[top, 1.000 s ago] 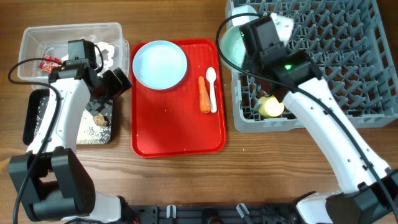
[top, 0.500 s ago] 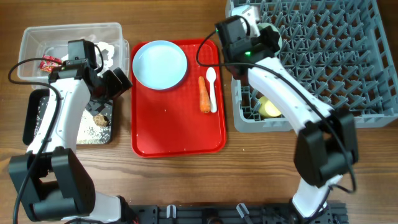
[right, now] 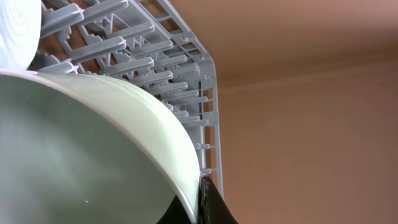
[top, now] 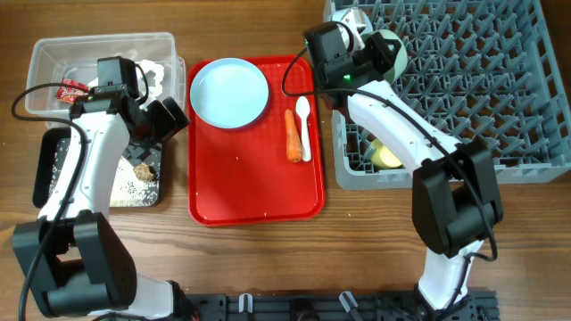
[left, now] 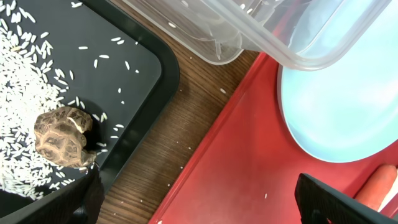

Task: Sort waste into correct bins and load items into the dishwasher rack
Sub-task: 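Carry the green bowl into the dish rack and release it, then reach the right gripper to the light-blue plate and grasp its edge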

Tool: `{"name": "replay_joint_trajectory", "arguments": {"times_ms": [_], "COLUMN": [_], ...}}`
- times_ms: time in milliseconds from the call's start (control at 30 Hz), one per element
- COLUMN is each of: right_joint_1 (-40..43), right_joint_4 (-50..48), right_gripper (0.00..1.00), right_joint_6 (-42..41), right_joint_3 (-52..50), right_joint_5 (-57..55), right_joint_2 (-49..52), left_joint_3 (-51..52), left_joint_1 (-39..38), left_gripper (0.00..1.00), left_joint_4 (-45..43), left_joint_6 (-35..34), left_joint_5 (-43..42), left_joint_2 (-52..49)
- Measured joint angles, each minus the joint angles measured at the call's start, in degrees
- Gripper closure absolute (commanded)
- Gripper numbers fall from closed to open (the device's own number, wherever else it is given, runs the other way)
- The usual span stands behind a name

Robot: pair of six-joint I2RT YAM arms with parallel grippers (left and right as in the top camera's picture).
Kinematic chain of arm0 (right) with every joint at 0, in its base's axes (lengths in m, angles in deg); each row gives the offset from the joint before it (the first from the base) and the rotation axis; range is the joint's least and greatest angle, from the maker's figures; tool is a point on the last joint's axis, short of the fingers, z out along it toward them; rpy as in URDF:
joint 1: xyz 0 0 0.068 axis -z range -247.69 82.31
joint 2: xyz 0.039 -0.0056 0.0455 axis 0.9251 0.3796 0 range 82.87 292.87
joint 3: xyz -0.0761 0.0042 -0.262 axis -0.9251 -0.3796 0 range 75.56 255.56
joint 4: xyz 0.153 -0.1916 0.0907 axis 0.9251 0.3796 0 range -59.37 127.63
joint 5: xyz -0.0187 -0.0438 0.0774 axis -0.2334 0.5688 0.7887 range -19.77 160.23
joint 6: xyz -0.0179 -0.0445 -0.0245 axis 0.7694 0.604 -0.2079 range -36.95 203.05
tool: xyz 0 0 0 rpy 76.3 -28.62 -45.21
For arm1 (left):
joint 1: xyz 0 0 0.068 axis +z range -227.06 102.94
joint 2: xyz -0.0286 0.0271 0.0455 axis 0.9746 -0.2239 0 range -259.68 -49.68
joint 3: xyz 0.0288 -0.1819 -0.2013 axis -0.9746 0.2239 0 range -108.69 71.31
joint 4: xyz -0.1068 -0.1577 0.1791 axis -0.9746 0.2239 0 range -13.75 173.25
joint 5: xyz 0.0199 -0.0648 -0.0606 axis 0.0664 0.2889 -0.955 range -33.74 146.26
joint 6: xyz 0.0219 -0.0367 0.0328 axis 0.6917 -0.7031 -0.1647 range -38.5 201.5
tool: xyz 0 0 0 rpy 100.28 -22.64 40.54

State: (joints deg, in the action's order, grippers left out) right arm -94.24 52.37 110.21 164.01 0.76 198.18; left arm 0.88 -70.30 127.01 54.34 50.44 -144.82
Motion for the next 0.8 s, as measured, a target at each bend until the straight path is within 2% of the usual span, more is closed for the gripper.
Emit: {"name": "replay_joint_trajectory", "arguments": {"times_ms": [333,400,567,700,800], "right_joint_1": [0.4,0.5,0.3,-0.7,-2.9], "right_joint_4": [1.6,1.6,3.9,5.4,5.7], "right_gripper": [0.96,0.92,0.91,0.78,0.59], "right_joint_6": [0.9,1.0,1.2,1.4,1.2], "right_joint_3": [0.0,0.0,0.0,0.1,0.1], "right_joint_5": [2.6,3.4,6.0,6.1,6.9], "right_joint_2": [0.0,0.0,0.0,0.0,0.0], "left_joint_3": [0.0,0.0,0.0,0.0,0.0], "left_joint_1": [0.0,0.0,0.0,0.0,0.0], "left_gripper": [0.0,0.0,0.0,0.0,0.0], "left_joint_4": [0.0,0.0,0.0,0.0,0.0], "left_joint_6": [0.0,0.0,0.0,0.0,0.0], "left_joint_5": [0.0,0.0,0.0,0.0,0.0], "left_joint_2": [0.0,0.0,0.0,0.0,0.0]}}
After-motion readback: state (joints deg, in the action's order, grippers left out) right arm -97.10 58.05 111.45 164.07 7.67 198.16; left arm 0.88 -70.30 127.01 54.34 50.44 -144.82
